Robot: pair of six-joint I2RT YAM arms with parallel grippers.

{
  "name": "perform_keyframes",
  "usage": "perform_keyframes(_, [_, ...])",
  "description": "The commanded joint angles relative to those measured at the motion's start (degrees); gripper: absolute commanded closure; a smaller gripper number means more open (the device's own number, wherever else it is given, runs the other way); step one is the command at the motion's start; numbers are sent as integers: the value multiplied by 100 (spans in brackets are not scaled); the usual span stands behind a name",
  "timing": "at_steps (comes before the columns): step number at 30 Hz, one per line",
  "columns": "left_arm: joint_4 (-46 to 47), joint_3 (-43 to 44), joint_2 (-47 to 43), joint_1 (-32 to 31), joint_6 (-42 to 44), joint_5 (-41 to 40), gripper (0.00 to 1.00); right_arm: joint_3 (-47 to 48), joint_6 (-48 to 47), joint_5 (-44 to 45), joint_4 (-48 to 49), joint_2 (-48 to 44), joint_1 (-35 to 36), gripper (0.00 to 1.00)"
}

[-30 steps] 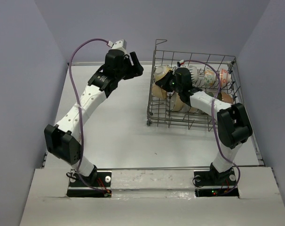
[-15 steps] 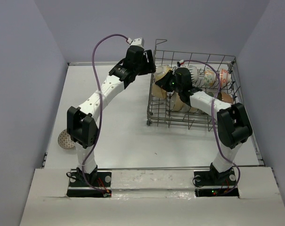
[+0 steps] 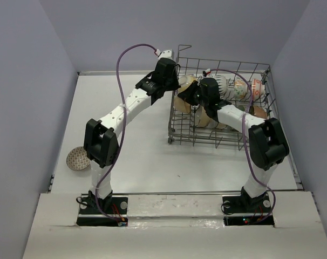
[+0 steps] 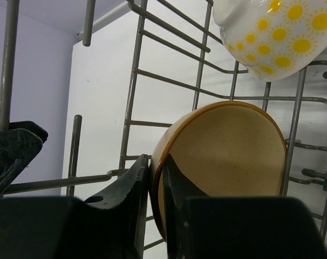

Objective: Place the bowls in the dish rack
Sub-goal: Turn the bowl upside down over the dish rack.

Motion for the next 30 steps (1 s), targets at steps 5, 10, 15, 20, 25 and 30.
perform_keyframes(5, [-69,-517,-535,68,5,-521,100,-128,-560,708,-699,419,16,99])
perform_keyframes(10, [-16,-702,-763,68,-4,-495,100,-189,-534,726,-751,410,-229,99])
perform_keyframes(15, [-16,-755,-878,68,-13,-442,100,-259,-516,700,-769,436,-291,99])
perform_keyframes(20, [19,-931,-1019,68,-57,-416,100,-338,-507,673,-769,480,-397,99])
perform_keyframes(25, [54,-1080,-1177,68,-83,-416,100,-356,-534,717,-813,550,-458,96])
perform_keyframes(30, [80,-1203,-1256,59,-101,-381,100,-356,-578,831,-857,594,-458,93])
